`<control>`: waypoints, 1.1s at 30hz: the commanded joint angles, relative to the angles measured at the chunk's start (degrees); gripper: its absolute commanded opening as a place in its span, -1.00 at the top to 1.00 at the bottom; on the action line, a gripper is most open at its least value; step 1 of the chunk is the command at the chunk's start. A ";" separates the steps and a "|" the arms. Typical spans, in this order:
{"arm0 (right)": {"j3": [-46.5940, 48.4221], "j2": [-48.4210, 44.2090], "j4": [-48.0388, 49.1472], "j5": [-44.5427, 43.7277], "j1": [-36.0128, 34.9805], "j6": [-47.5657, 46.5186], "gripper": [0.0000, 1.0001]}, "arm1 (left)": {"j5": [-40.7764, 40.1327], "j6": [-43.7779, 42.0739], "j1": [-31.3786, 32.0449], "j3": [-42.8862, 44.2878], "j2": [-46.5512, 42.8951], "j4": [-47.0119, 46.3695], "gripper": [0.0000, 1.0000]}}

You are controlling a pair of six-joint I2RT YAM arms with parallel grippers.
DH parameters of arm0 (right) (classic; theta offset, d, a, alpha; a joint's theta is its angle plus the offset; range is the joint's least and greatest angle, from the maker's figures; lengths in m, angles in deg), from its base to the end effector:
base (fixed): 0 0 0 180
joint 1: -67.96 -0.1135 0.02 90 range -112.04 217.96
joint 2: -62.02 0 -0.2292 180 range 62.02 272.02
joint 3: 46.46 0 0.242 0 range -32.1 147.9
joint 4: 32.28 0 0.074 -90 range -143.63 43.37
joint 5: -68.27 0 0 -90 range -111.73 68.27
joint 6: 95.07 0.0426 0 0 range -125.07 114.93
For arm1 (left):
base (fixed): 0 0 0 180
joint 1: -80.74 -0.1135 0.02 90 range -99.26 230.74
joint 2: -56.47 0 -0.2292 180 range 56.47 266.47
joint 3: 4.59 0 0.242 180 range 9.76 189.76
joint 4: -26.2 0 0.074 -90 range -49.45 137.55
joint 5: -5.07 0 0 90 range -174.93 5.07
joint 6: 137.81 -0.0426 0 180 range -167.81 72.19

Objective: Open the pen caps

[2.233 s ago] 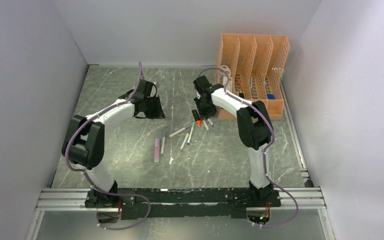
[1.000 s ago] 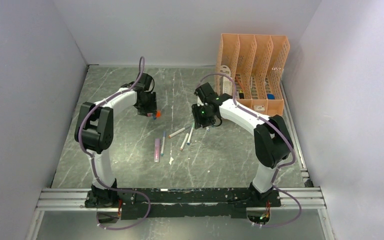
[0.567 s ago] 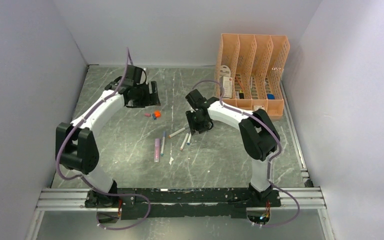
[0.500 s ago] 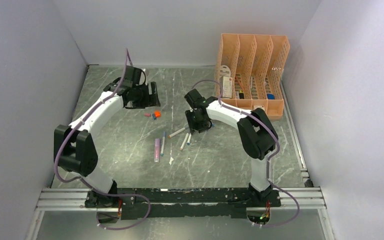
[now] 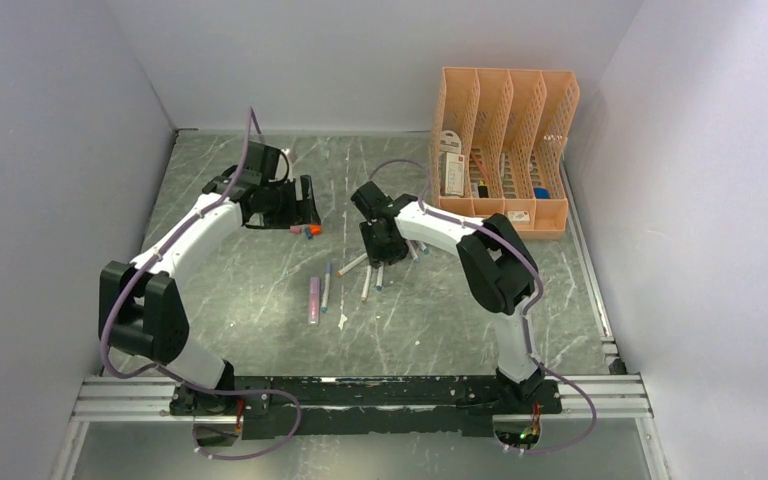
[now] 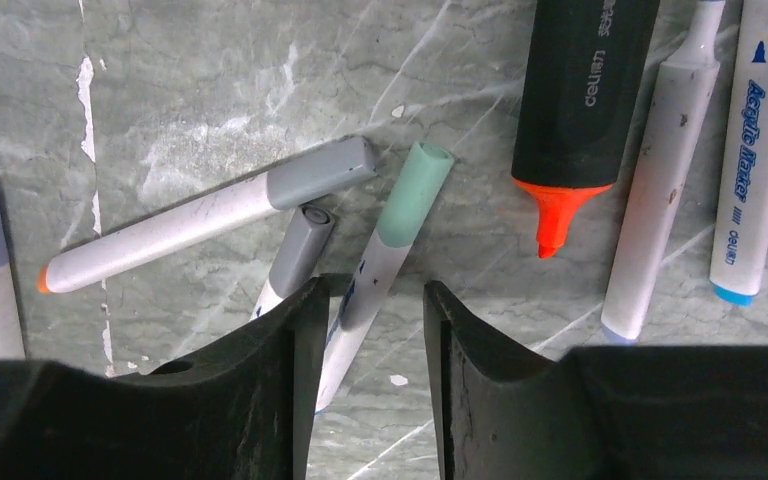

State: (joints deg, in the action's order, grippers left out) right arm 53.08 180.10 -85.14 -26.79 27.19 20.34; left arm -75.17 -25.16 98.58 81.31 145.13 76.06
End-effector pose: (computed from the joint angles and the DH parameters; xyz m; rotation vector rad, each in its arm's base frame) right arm 0.3012 0.2547 0.1284 -0.3564 2.7957 0.1476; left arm 0.3088 -0.1070 0.2388 -0.0333 2.5422 -0.5011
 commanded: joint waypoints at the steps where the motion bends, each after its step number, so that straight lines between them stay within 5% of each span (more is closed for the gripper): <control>1: -0.31 0.93 -2.39 -2.31 -1.11 1.36 0.22 | 1.95 -0.80 0.35 -1.09 -2.15 -0.76 -0.75; 11: -6.26 -5.34 -1.76 -2.03 -1.52 0.51 0.69 | 3.88 -0.48 0.35 -1.72 -3.55 -1.04 -0.78; 14: -7.40 -9.29 -0.43 0.34 -1.44 -1.46 0.78 | 6.36 -0.39 0.35 -1.65 -4.56 -1.40 -0.95; 20: -12.52 -22.11 5.95 14.53 0.85 -3.30 0.86 | 17.10 1.81 0.35 -4.11 -8.26 -6.20 -1.00; 26: -20.69 -36.13 17.48 32.38 3.89 -0.32 0.85 | 31.15 12.43 0.35 -13.01 -15.45 -23.21 -1.00; 33: -26.89 -43.58 29.42 46.35 7.94 6.81 0.85 | 37.25 27.48 1.99 -20.96 -21.84 -46.00 -1.00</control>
State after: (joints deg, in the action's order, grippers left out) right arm 29.02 138.90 -65.35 7.81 33.31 22.27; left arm -44.53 -7.89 99.11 62.40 126.05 47.95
